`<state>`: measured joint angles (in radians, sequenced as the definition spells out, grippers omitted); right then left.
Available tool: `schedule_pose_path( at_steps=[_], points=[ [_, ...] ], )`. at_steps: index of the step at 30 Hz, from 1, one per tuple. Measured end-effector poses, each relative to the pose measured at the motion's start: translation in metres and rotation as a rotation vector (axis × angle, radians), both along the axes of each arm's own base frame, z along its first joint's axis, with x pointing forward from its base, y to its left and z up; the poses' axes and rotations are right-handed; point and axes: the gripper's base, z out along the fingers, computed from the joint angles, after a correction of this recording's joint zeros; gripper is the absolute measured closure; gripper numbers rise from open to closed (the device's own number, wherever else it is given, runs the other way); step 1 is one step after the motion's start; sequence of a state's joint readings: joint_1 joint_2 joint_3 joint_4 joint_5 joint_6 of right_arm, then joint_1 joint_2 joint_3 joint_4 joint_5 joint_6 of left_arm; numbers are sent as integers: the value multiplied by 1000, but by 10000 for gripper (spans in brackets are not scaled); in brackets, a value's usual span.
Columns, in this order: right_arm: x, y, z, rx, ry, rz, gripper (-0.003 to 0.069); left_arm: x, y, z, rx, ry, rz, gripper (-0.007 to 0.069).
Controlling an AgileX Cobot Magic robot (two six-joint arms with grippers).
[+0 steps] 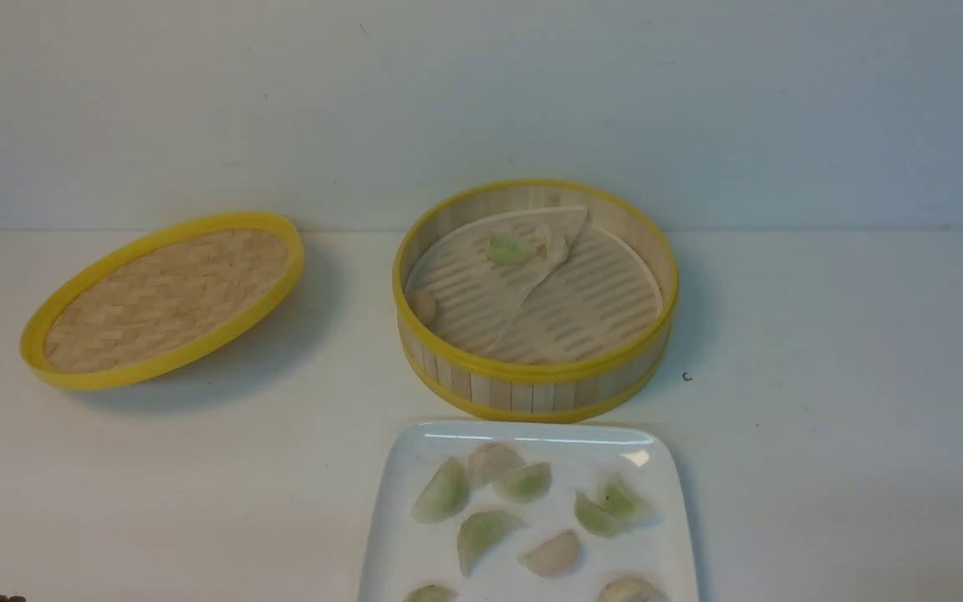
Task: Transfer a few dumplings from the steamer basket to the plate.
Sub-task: Use the left arm to grab a dumpling from the steamer
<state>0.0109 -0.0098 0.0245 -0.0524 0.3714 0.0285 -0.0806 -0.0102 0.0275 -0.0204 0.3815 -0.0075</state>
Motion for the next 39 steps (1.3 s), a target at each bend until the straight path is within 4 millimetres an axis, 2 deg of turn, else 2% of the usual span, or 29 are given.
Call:
schedule_pose_path(
  at_steps=[32,36,37,39],
  points=[
    [0,0,0,0,0,0,673,0,0,0,1,0,0,631],
    [0,0,0,0,0,0,673,1,-3,4,-134,-37,10,631],
    [0,0,0,0,0,0,673,2,-4,8,-237,-66,17,631],
    [0,0,0,0,0,0,673,3,-5,13,-330,-119,26,631]
  ],
)
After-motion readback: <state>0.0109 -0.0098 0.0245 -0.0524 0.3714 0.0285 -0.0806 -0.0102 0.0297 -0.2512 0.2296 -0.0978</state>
